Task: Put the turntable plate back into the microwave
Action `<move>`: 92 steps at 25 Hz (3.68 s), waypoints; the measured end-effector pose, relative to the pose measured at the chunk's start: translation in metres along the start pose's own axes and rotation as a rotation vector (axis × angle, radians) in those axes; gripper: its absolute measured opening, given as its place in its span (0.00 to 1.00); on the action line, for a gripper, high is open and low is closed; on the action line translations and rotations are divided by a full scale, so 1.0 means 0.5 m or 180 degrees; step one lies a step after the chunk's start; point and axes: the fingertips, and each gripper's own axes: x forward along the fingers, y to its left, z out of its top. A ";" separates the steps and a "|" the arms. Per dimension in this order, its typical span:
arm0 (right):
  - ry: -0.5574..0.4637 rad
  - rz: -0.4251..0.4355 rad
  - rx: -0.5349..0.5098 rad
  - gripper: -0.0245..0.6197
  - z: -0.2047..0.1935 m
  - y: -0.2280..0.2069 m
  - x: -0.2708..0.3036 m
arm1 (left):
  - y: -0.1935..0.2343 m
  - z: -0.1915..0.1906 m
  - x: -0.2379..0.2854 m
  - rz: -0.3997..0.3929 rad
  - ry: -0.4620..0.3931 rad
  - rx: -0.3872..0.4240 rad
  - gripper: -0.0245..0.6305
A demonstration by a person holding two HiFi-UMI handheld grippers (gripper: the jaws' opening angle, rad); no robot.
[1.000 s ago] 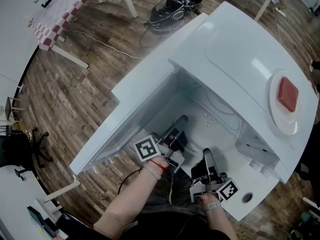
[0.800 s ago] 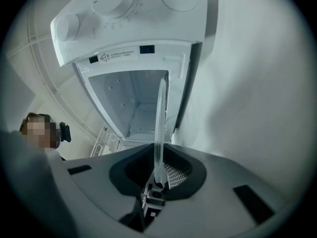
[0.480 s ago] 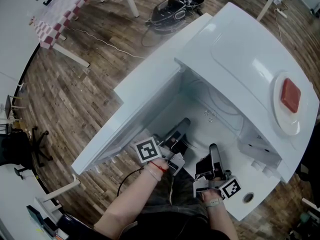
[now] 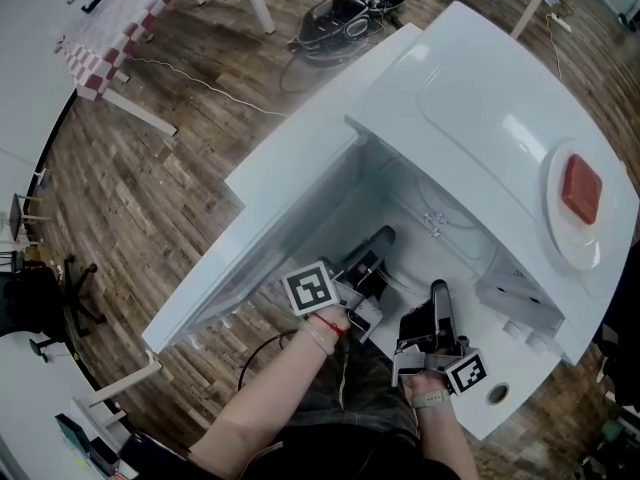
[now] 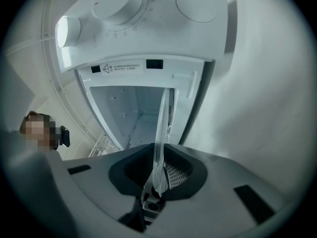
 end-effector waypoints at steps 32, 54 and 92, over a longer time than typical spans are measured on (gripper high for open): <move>-0.0309 -0.0314 -0.0226 0.19 0.076 -0.030 0.033 | 0.008 -0.081 -0.032 0.0085 0.0458 -0.0225 0.11; 0.0258 -0.0338 -0.0230 0.13 -0.030 -0.021 0.054 | 0.020 -0.095 0.025 0.0267 0.0768 0.0369 0.11; -0.0342 -0.0587 -0.0218 0.11 0.083 -0.035 0.068 | -0.001 -0.120 0.055 0.0313 0.1292 0.1121 0.07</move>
